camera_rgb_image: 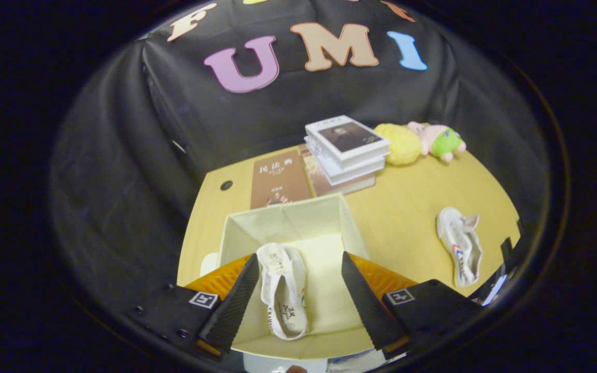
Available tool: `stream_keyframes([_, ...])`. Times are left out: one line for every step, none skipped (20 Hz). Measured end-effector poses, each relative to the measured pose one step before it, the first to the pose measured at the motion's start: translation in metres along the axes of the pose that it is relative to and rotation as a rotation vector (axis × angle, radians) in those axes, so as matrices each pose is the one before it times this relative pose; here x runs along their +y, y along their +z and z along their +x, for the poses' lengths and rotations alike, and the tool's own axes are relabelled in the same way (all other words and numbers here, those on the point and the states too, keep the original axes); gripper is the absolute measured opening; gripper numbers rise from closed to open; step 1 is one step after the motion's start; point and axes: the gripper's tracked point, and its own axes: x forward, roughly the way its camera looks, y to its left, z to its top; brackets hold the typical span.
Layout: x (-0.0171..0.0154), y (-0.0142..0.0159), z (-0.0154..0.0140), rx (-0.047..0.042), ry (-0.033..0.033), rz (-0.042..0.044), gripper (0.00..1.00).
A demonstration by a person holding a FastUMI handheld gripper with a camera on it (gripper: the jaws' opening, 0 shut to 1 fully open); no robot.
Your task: Open the storage box then place both shoes into the box .Put the left shoe in first, then the right shoe, with the right side of both shoes facing outward in a uniform manner.
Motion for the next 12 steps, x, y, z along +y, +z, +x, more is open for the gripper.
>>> stream_keyframes([-0.01859, 0.00968, -0.00584, -0.02665, -0.02995, -0.01082, 1.0])
stream_keyframes([-0.0196, 0.00648, -0.00442, -0.01817, -0.03677, -0.01422, 1.0])
stream_keyframes([-0.02154, 0.00521, 0.00003, -0.0163, -0.04498, -0.01651, 1.0])
stream_keyframes([-0.0214, 0.0025, 0.00146, -0.00843, -0.04444, -0.02011, 1.0])
stream_keyframes([-0.02287, -0.00152, 0.00313, 0.00436, -0.04976, -0.02317, 1.0])
stream_keyframes([-0.02206, -0.00442, 0.00406, 0.01738, -0.05529, -0.02349, 1.0])
stream_keyframes([-0.02071, -0.00511, 0.00382, 0.01613, -0.03925, -0.02013, 1.0])
stream_keyframes([-0.01302, -0.00626, 0.00878, 0.0231, -0.02328, -0.0057, 1.0])
stream_keyframes([-0.01177, -0.00803, 0.0089, 0.01893, -0.01984, 0.00287, 1.0])
stream_keyframes([-0.01186, -0.00713, 0.00811, 0.02286, -0.01613, 0.00609, 1.0])
stream_keyframes([-0.01578, -0.00957, 0.00932, 0.0297, -0.02619, 0.00118, 1.0])
stream_keyframes([-0.01527, -0.00964, 0.00814, 0.029, -0.02892, -0.00603, 1.0])
